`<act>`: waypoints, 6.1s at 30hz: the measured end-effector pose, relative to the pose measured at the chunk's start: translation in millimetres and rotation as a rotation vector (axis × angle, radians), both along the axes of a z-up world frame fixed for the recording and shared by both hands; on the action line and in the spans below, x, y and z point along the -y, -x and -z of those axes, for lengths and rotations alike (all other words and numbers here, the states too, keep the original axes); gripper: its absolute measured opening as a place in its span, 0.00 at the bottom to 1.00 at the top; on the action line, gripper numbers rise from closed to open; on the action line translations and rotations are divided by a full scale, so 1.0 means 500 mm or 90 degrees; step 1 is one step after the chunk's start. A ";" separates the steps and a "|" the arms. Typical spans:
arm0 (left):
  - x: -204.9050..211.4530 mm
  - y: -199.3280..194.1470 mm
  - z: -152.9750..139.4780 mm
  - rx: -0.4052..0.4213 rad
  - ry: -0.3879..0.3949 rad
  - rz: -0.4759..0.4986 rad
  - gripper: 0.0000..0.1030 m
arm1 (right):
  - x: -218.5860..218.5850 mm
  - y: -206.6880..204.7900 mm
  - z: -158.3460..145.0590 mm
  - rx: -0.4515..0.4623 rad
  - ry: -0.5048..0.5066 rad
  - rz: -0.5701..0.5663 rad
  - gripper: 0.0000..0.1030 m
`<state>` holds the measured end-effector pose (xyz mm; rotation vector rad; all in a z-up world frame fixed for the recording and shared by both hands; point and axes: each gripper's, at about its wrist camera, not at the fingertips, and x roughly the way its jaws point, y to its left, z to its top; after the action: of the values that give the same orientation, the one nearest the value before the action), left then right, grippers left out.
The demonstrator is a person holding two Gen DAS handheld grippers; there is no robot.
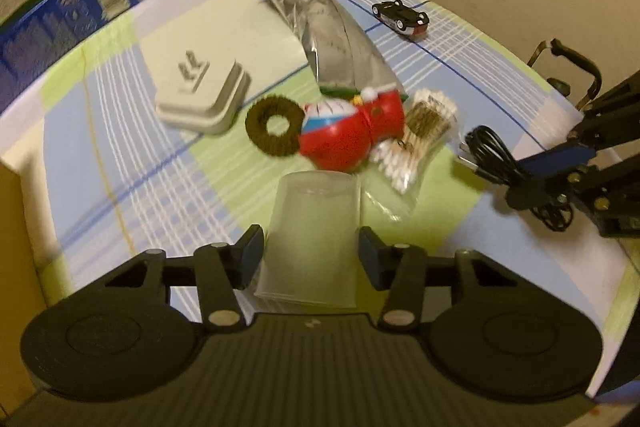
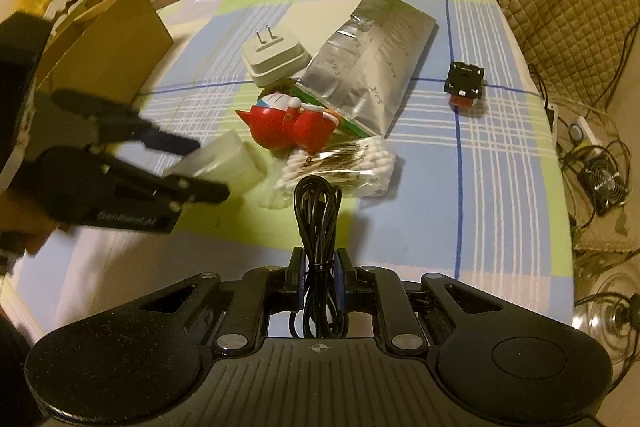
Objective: Organize objects
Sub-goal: 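Grasp the clear plastic cylinder with the left tool while the right tool holds the cable, then carry the cylinder and cable into the cardboard box and release both, then withdraw both tools from the cardboard box back over the table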
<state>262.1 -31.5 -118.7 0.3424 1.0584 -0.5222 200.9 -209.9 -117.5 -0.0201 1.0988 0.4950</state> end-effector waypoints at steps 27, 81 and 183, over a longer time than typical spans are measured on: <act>-0.023 0.091 -0.039 -0.024 0.046 -0.094 0.46 | -0.010 0.051 -0.022 -0.007 -0.052 0.059 0.10; -0.341 0.378 -0.342 0.142 0.127 -0.353 0.46 | -0.330 0.196 -0.266 0.109 -0.106 -0.098 0.10; -0.243 0.373 -0.347 0.185 0.147 -0.337 0.99 | 0.031 0.259 -0.207 0.168 -0.084 0.194 0.58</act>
<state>75.4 89.8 54.9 -0.0700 0.7542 -0.1090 71.6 -225.4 -13.9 0.1913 0.7906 0.2798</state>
